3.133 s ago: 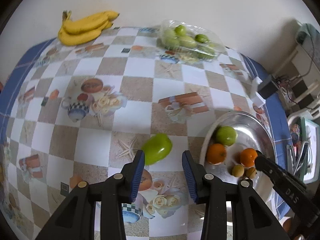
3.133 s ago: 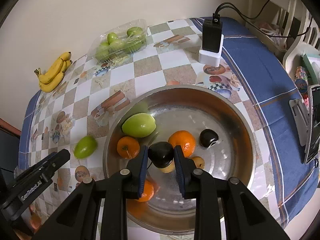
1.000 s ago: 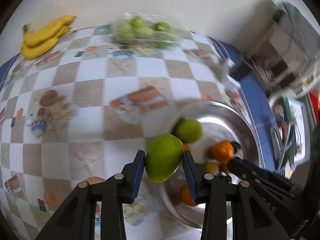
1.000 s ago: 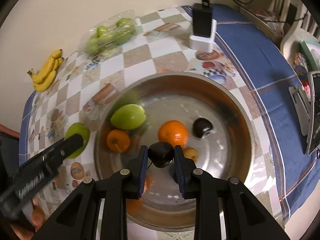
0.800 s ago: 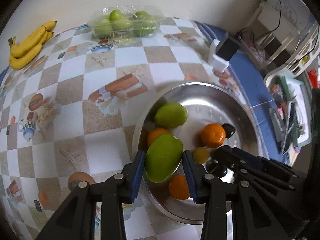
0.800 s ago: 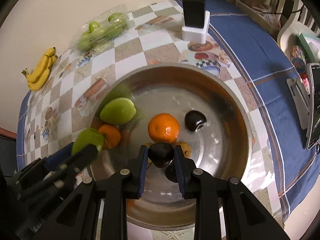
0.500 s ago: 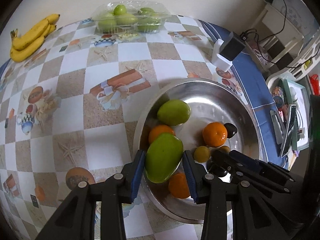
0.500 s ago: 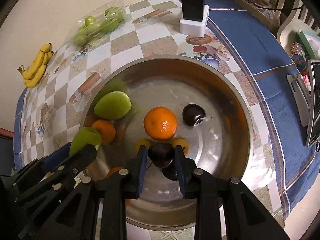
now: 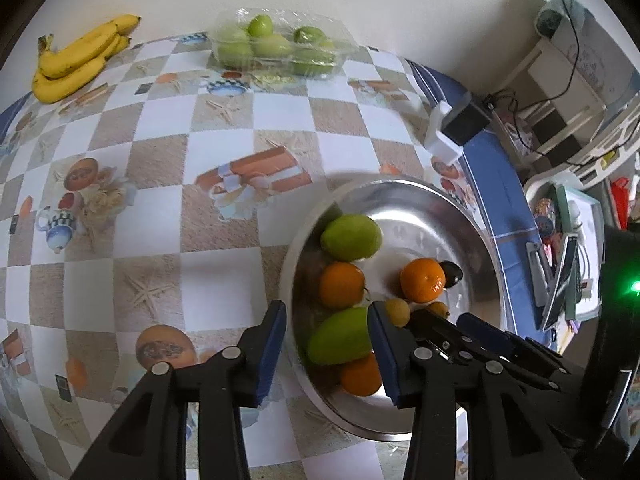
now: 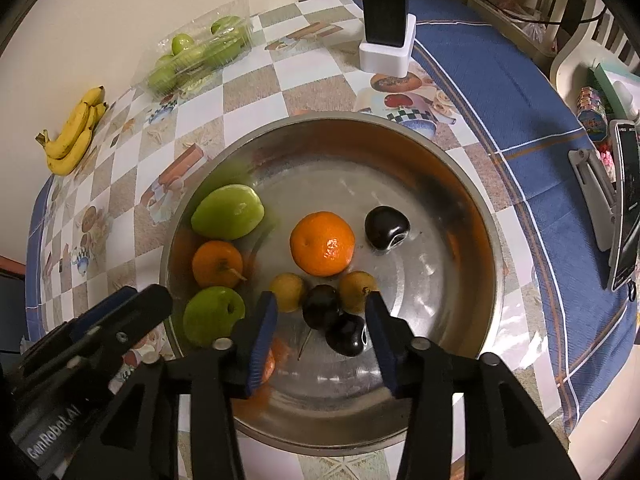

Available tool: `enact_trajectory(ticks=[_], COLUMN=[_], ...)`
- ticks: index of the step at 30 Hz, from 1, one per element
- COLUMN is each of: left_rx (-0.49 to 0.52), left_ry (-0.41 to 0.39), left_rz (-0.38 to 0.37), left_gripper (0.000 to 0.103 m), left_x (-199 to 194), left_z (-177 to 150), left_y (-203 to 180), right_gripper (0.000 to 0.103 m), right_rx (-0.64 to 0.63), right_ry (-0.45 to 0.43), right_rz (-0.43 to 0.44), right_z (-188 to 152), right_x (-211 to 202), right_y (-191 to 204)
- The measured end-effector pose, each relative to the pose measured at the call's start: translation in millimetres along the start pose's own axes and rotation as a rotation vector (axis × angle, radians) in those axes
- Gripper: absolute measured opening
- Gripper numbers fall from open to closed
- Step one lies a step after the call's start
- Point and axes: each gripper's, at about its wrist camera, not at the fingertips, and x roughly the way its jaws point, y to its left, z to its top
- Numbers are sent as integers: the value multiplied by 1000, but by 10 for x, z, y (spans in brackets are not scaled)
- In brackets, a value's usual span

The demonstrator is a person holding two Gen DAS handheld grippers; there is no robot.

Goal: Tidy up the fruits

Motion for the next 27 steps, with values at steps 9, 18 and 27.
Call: enact_trajectory(ticks=[9, 18, 27], left_rx=[-99, -153, -157], left_ry=[-26, -19, -48], left_rz=[240, 362, 384], left_gripper=[93, 103, 103], left_x=[21, 98, 71], left_z=[25, -37, -20], left_y=[365, 668, 748], right_gripper=[76, 90, 98], right_rx=[-1, -30, -25], right_ry=[-24, -37, -68], right_rz=[2, 0, 14], right_z=[35, 42, 49], right_x=[-12, 51, 34], right_y=[25, 98, 124])
